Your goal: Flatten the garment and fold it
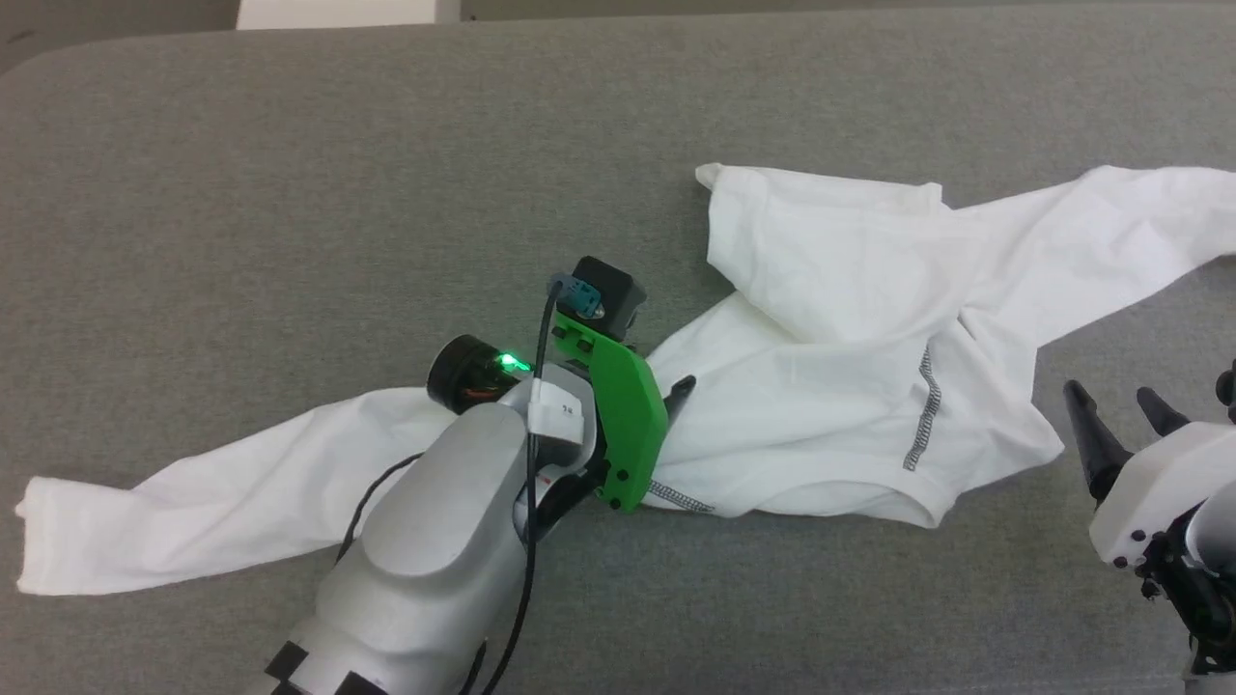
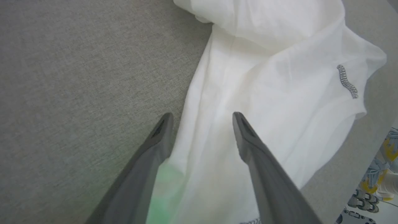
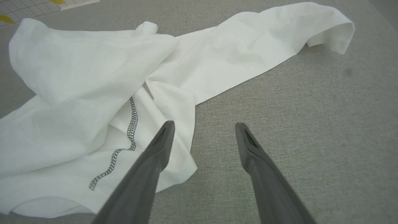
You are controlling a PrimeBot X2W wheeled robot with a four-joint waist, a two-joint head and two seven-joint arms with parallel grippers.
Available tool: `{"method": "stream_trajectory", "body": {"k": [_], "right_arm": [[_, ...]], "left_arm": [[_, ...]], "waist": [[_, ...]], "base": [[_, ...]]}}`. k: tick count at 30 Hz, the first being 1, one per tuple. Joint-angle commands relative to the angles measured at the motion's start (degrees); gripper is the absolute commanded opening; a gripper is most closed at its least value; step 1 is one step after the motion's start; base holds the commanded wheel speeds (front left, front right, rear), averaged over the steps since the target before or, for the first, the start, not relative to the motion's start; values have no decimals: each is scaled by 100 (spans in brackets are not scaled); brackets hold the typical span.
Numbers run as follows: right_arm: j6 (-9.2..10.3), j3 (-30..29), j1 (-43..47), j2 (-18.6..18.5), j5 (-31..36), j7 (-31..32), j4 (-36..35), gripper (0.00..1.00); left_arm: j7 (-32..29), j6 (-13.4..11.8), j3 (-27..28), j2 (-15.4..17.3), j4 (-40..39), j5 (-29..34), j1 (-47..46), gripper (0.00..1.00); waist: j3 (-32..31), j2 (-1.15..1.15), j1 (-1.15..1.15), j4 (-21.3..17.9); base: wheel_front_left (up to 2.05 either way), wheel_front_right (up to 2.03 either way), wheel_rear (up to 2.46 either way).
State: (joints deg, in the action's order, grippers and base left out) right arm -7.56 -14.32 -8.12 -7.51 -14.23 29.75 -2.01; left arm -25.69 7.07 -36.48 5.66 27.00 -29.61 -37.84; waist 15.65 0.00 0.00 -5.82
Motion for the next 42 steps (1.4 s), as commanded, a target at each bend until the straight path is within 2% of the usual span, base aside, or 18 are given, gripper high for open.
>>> {"method": "stream_trajectory", "body": {"k": [1, 2, 3, 8, 16, 21, 22, 23, 27, 31, 32, 33, 37, 42], "right_arm": [[8, -5, -61, 25, -32, -52, 26, 100], [8, -11, -67, 23, -37, -68, 45, 100], [8, -11, -71, 25, -40, -111, 87, 100], [8, -12, -84, 42, -2, -145, 148, 100], [8, 132, -211, 5, -3, -121, 79, 100], [8, 278, -309, 7, -12, -119, 66, 100], [8, 299, -323, 6, -15, -123, 74, 100], [8, 312, -333, 3, -15, -126, 84, 100], [8, 329, -307, -24, -1, -141, 145, 100], [8, 350, -225, -45, -9, -201, 148, 100], [8, 361, -201, -44, -7, -215, 141, 100], [8, 423, -130, -27, 4, -238, 113, 100], [8, 642, -41, -62, 54, -202, 66, 100], [8, 1100, 106, -147, 175, -108, -5, 100]], "left_arm": [[-51, 36, -22, 30, 69, 1, -113, 100], [-140, 37, -57, 28, 138, -25, -128, 100], [-164, 38, -89, 12, 187, -135, -147, 0], [102, -20, 136, -29, 176, -419, -177, 0], [961, -620, 914, 59, 443, -480, -787, 0], [1146, -646, 1072, 154, 1040, -475, -1184, 0], [1149, -612, 1074, 156, 1168, -489, -1238, 58], [1177, -582, 1075, 158, 1253, -494, -1272, 100], [1332, -426, 1137, 125, 1504, -633, -1271, 100], [1867, -324, 1348, 203, 1401, -776, -1152, 100], [2079, -309, 1413, 239, 1308, -791, -1101, 100], [2940, -278, 1674, 411, 831, -826, -720, 100], [3744, -448, 1888, 650, 170, -713, 95, 100], [4028, -687, 2123, 767, -867, -543, 1288, 100]], "waist": [[160, 0, 0, -149], [176, 0, 0, -161], [198, 0, 0, -182], [190, 0, 0, -151], [361, 0, 0, -97], [485, 0, 0, -150], [495, 0, 0, -159], [496, 0, 0, -164], [399, 0, 0, -112], [205, 0, 0, 9], [152, 0, 0, 37], [-22, 0, 0, 130], [-151, 0, 0, 253], [-188, 0, 0, 396]], "base": [[0, 0, 0], [0, 0, 0], [0, 0, 0], [0, 0, 0], [0, 0, 0], [0, 0, 0], [0, 0, 0], [0, 0, 0], [0, 0, 0], [0, 0, 0], [0, 0, 0], [0, 0, 0], [0, 0, 0], [0, 0, 0]]}}
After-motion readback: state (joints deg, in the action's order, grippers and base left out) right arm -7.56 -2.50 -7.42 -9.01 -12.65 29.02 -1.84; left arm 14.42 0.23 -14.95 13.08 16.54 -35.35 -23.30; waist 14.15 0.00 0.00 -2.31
